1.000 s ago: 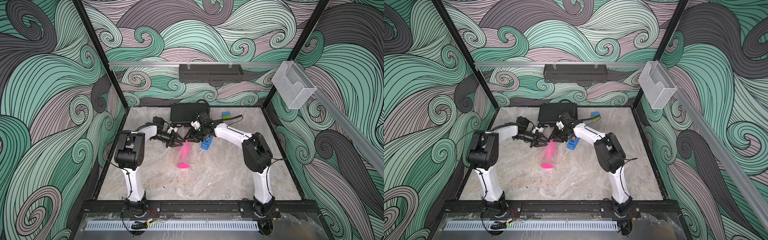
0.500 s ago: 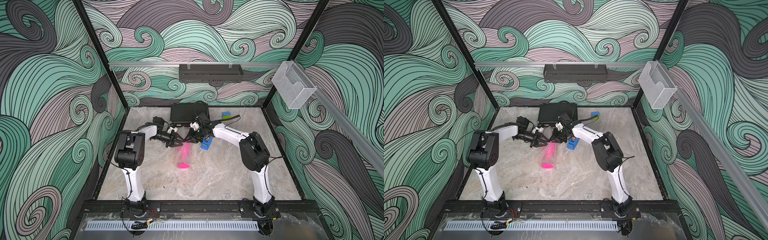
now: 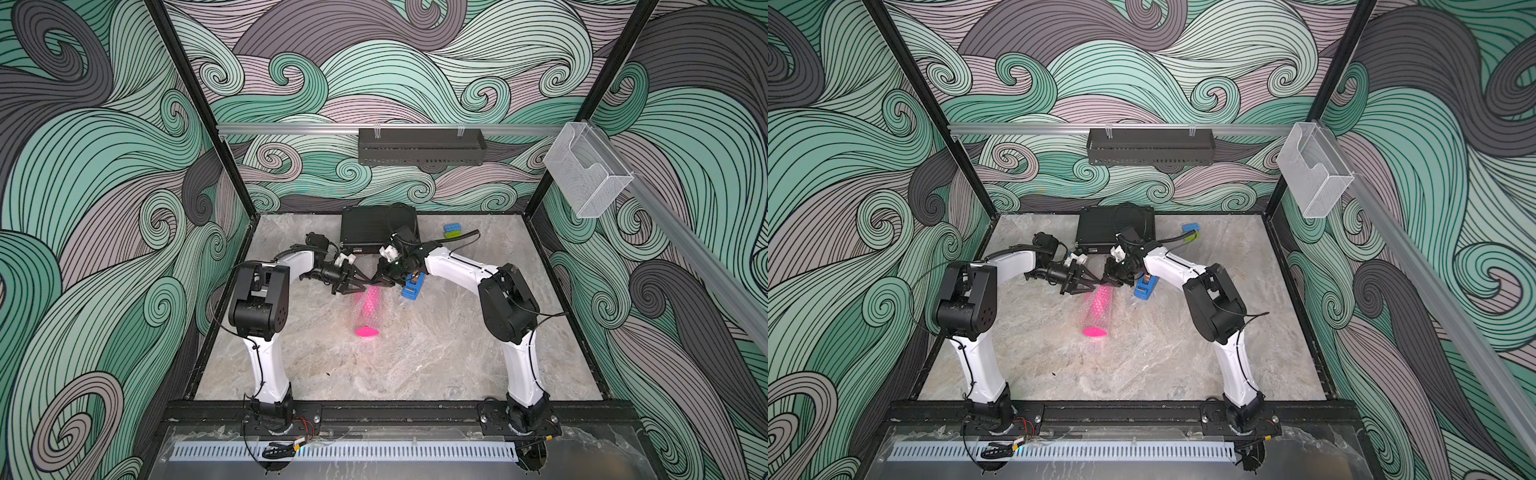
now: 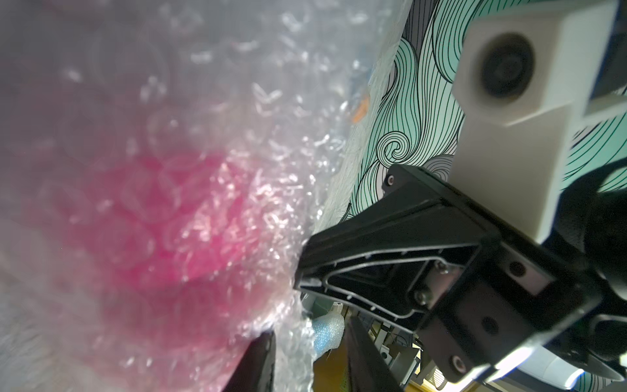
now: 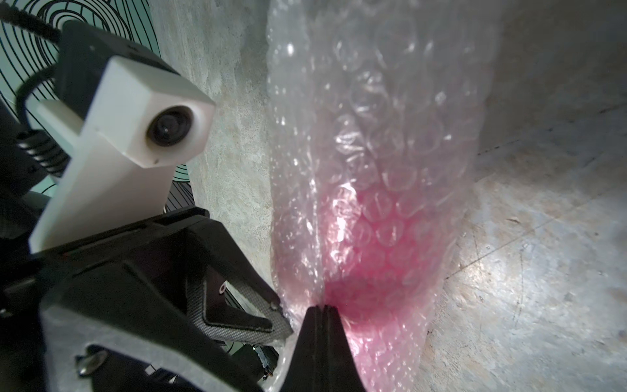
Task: Wrap wine glasses in bubble wrap
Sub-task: Wrap the wine glass in bubble wrap.
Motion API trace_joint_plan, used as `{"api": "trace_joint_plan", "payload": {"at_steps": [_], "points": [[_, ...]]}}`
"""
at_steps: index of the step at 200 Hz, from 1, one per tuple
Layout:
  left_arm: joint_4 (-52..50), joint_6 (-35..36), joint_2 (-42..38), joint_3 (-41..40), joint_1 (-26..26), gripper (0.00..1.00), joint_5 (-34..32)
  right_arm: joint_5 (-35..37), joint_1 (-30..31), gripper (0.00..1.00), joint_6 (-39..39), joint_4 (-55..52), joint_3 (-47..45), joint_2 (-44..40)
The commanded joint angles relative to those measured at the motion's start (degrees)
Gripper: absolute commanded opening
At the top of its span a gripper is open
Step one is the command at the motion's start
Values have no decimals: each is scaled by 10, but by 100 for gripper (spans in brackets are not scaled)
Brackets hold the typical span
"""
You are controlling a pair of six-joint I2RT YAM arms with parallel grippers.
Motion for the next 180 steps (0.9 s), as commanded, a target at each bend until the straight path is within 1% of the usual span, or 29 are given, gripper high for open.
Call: {"api": "trace_joint_plan", "payload": {"at_steps": [1,18,45,51,65,80,101,120,149,180], "points": [[-12,-4,-37,-14,-6,42,-98,-4,5,0,-11,-23,-3,12],[-28,4,-66,-14,-2,48,-132,-6,5,0,-13,-27,0,17],[-75,46,-104,3,7,66,-233,-3,3,0,-18,-33,-5,12],[-78,47,-104,5,7,69,-240,-3,3,0,-19,-33,-4,13],[-78,35,-89,10,7,75,-236,-8,3,0,-18,-33,-1,17],[-83,31,-61,24,6,79,-207,-10,3,0,-13,-30,3,18],[-96,40,-16,58,4,82,-196,-9,7,0,-10,-22,7,21],[-107,39,15,88,4,87,-180,-13,7,0,-13,-34,15,23],[-87,30,32,83,-2,88,-152,-8,7,0,-12,-26,9,17],[-83,35,57,75,-5,87,-180,-8,7,0,-10,-26,9,14]]}}
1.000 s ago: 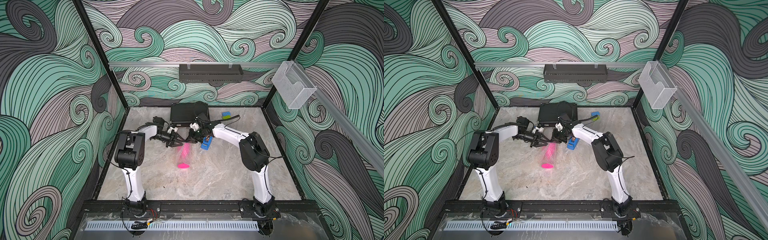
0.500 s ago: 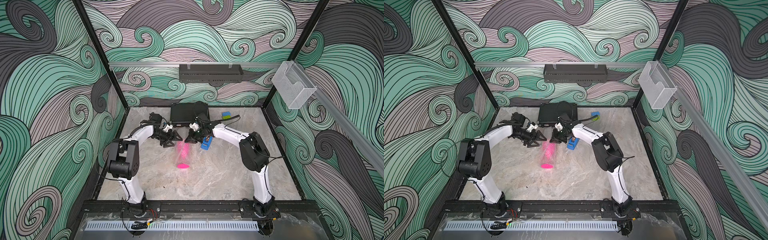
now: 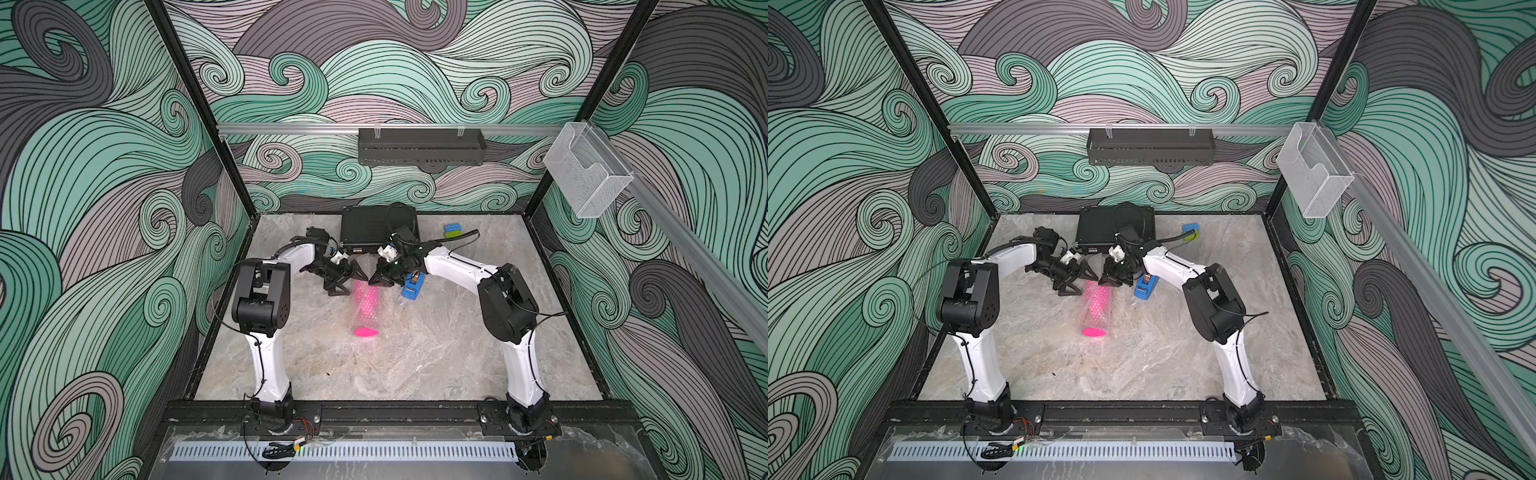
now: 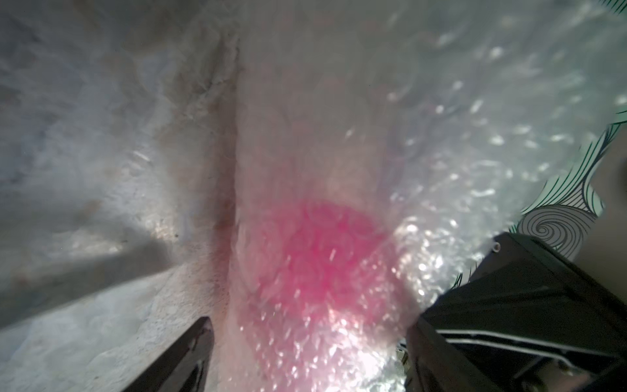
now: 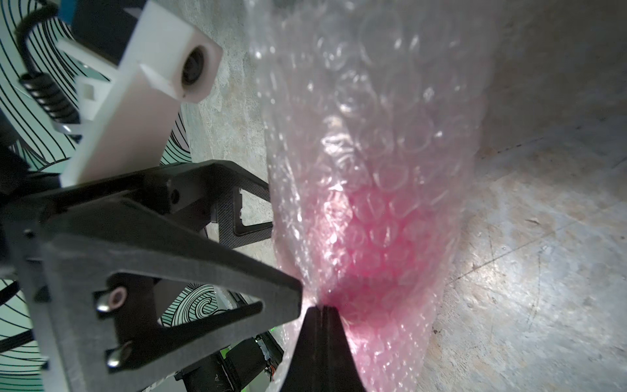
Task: Wrap wine glasses in bubble wrap
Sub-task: Wrap the wine glass in bubble wrap.
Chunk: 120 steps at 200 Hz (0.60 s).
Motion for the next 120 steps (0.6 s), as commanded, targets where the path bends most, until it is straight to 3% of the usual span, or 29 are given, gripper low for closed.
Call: {"api": "trace_joint_plan", "payload": {"at_steps": [1,56,90,120], "points": [[-8,7,24,5,-6,87,-6,5,6,0,-2,-21,2,10],[-18,19,68,-3,-6,84,-58,4,5,0,4,-21,-6,-17],[-16,15,59,-5,-7,83,-70,-4,9,34,0,-57,-37,-89],[-10,7,61,-12,-6,82,-68,-17,23,48,8,-61,-113,-162]]}}
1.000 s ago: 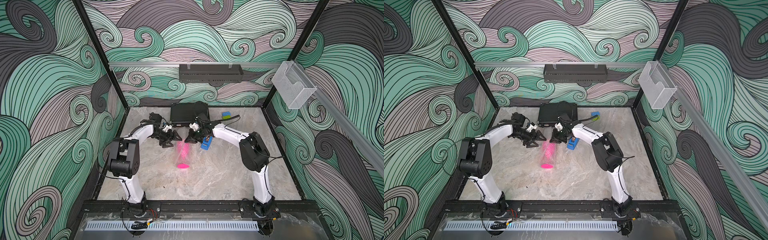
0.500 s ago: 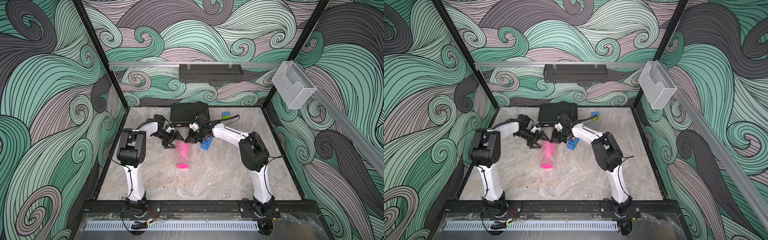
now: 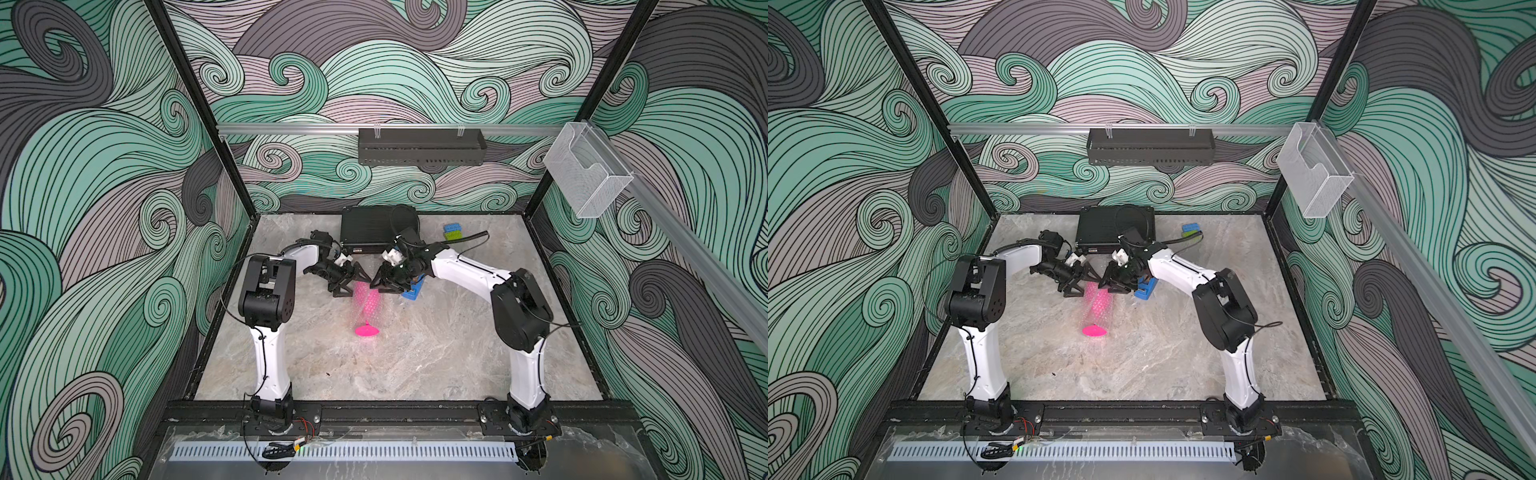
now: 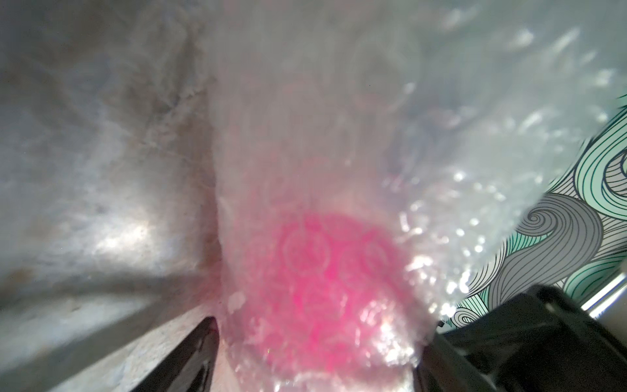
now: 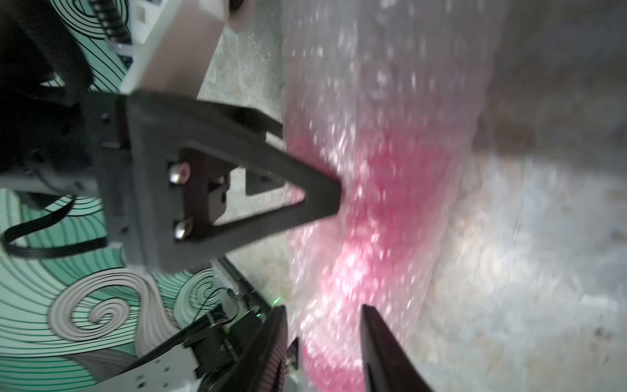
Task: Wrap wine glasses in bubble wrap
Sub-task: Wrap the wine glass in bubble wrap.
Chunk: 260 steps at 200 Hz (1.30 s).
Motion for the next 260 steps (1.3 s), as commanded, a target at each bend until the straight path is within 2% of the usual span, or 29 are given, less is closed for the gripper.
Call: {"api": "trace_joint_plan", "payload": {"at_steps": [1,31,97,123,148,164,223,247,260], "points": [[-24,-2,22,-19,-3,82,-92,-19,15,49,2,-23,-40,-65],[-13,-5,11,-30,-6,82,-99,-23,54,55,-1,-31,-40,-69],[2,-8,-2,-43,-11,81,-100,-46,91,53,-11,-53,17,16],[0,-7,-3,-43,-12,81,-106,-43,92,48,-12,-51,20,20],[-3,-4,-1,-41,-12,81,-107,-50,88,29,-11,-52,19,23],[-3,-2,-3,-41,-12,81,-117,-46,87,20,-12,-53,14,12],[-28,13,28,-15,-11,80,-117,-46,67,20,-24,-67,-34,-38],[-30,16,28,-14,-10,80,-124,-49,58,15,-22,-63,-56,-49],[-29,16,30,-15,-11,79,-124,-52,59,9,-16,-47,-72,-54]]}}
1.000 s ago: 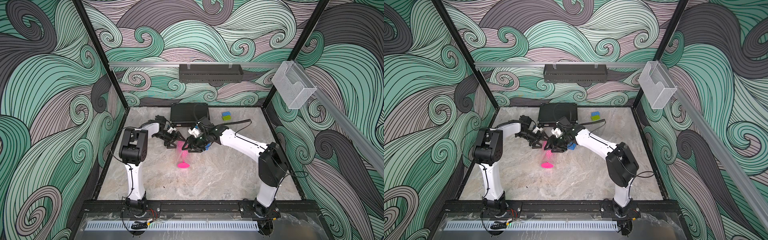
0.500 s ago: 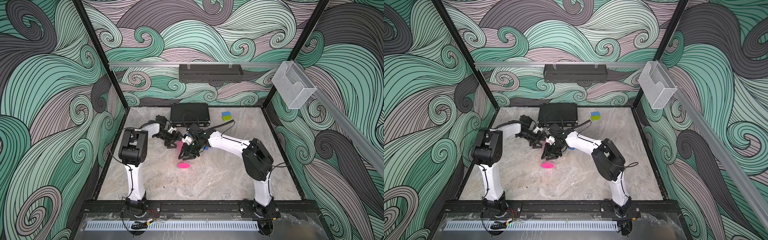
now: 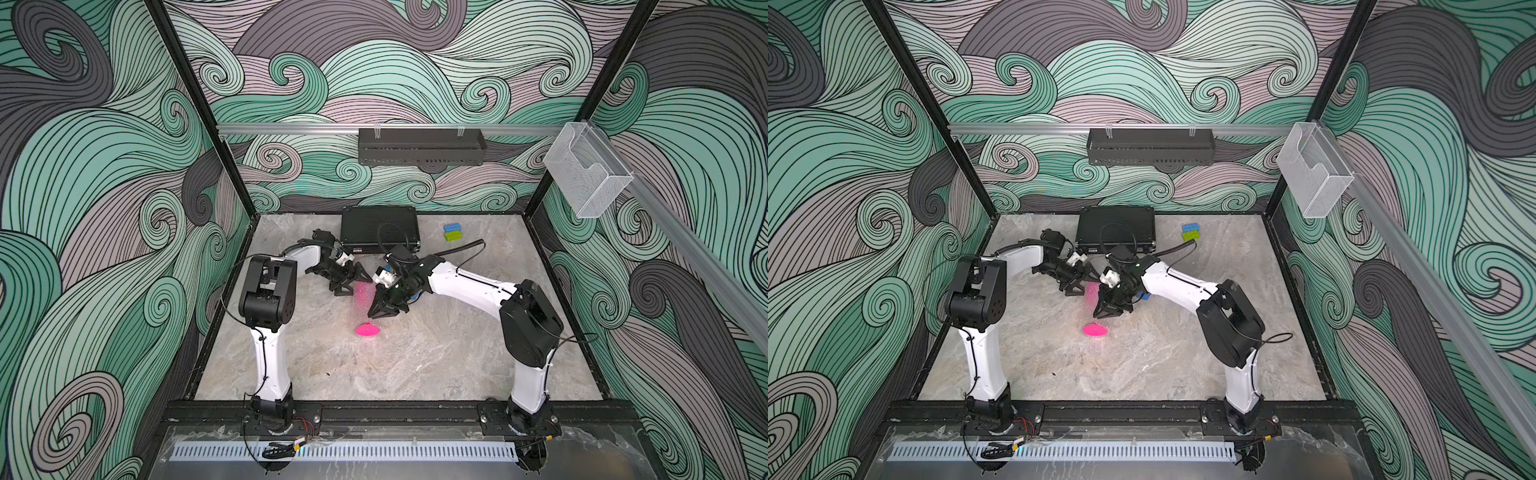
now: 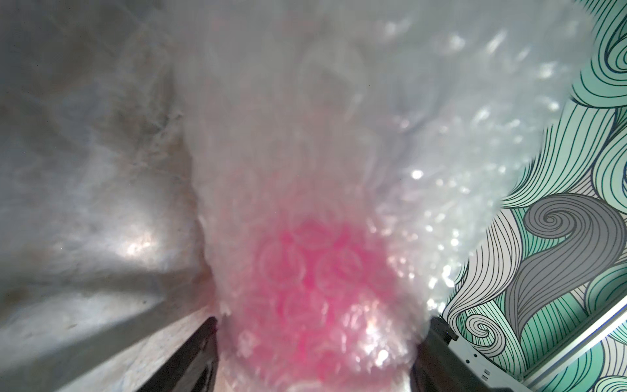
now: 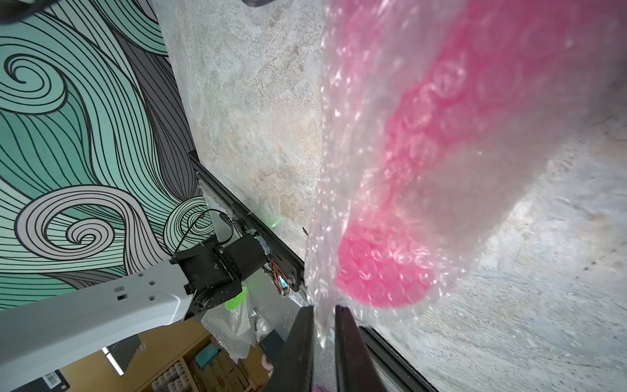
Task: Wrap wine glasses in bubble wrap
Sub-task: Wrap the wine glass in bubble wrap.
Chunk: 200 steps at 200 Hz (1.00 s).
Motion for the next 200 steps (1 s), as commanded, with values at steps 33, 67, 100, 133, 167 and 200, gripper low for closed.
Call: {"api": "trace_joint_plan", "payload": {"at_steps": [33,67,100,133,167,200], "points": [[-62,16,47,5,-3,78,-111,-12,-4,0,-1,18,-46,-15],[-63,16,56,7,-4,77,-98,-17,-5,0,0,27,-53,-9],[-55,15,44,-2,-4,77,-94,-16,-12,4,1,20,-37,-29],[-52,15,34,-9,-4,76,-98,-9,-23,21,2,7,-26,-51],[-43,8,33,-15,-4,76,-84,-21,-21,39,14,20,-16,-37],[-36,5,33,-19,-4,76,-77,-35,-11,39,25,47,-14,-12]]}}
